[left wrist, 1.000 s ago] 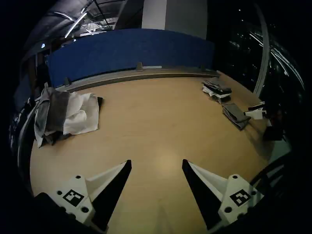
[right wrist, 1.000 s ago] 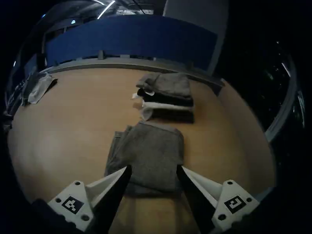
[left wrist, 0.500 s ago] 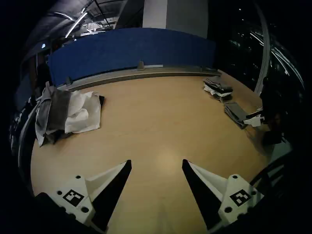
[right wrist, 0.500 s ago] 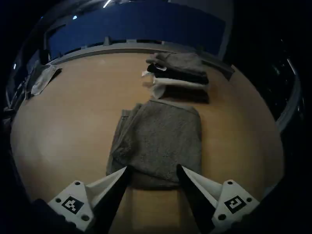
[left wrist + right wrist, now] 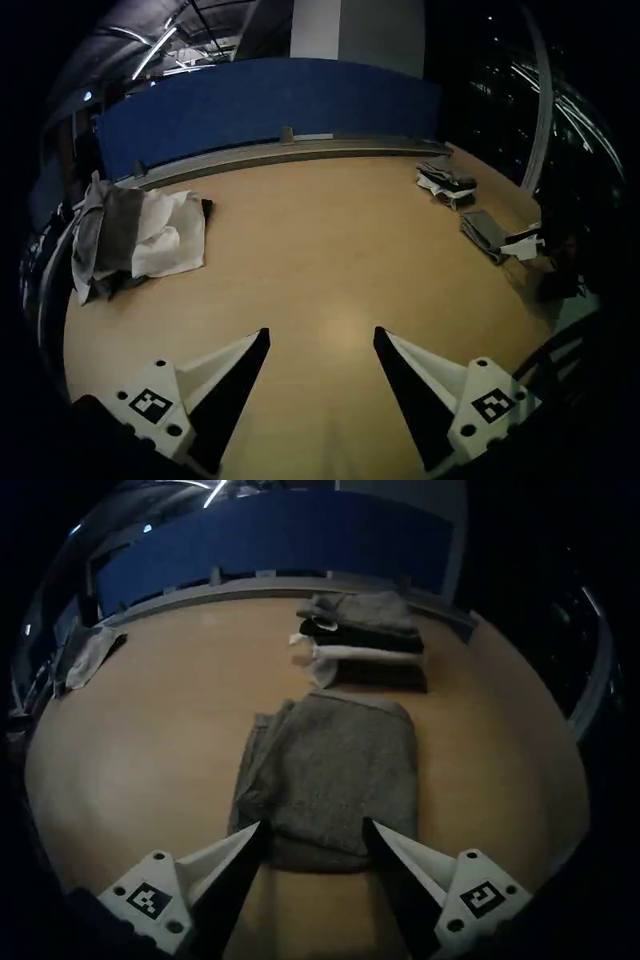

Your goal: Fold towel

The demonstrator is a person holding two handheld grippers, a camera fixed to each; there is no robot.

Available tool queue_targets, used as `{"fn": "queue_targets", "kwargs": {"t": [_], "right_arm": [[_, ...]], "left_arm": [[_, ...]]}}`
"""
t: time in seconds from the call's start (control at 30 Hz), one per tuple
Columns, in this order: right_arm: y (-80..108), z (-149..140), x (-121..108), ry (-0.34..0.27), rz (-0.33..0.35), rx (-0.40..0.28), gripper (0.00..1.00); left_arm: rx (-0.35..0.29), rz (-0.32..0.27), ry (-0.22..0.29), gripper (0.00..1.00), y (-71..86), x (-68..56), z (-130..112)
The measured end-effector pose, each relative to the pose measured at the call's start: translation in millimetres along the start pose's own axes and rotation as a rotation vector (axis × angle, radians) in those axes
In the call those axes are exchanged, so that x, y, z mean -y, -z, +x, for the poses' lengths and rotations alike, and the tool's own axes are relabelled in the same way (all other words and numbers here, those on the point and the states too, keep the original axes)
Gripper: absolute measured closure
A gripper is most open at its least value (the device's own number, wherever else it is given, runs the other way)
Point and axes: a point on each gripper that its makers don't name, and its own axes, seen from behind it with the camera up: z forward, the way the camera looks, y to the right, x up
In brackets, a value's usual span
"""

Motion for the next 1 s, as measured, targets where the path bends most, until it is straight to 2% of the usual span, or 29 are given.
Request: {"fn": "queue_targets", "kwargs": {"t": [0.2, 0.4, 0.57, 0.7, 0.8, 1.0], "right_arm": [[2.9, 12.1, 7.3, 0.01, 0.014, -0.028, 0.11], [-7.1, 14.7, 11.0, 0.006, 0.017, -0.022, 0.11], [-13.6, 2.8, 15.5, 0.055, 0.022, 0.016, 0.11], [-15.5, 1.4, 16.0, 0.085, 0.023, 0.014, 0.11], [-14.2, 4.0, 15.4, 0.085, 0.026, 0.013, 0.11], [0.5, 22.0, 17.0, 0.07, 0.027, -0.043, 0.11]], "left_arm": [[0.002, -0.004, 0.004, 0.03, 0.0, -1.6, 0.1], [0.006, -0.007, -0.003, 0.03, -0.2, -4.2, -1.4], [0.006, -0.008, -0.003, 0.03, -0.1, -5.5, -2.0], [0.004, -0.006, -0.002, 0.03, 0.6, -5.4, -1.4], [0.002, -0.004, -0.002, 0.03, 0.5, -5.0, -0.9], [-0.004, -0.002, -0.001, 0.03, 0.9, -4.4, 2.3]]}}
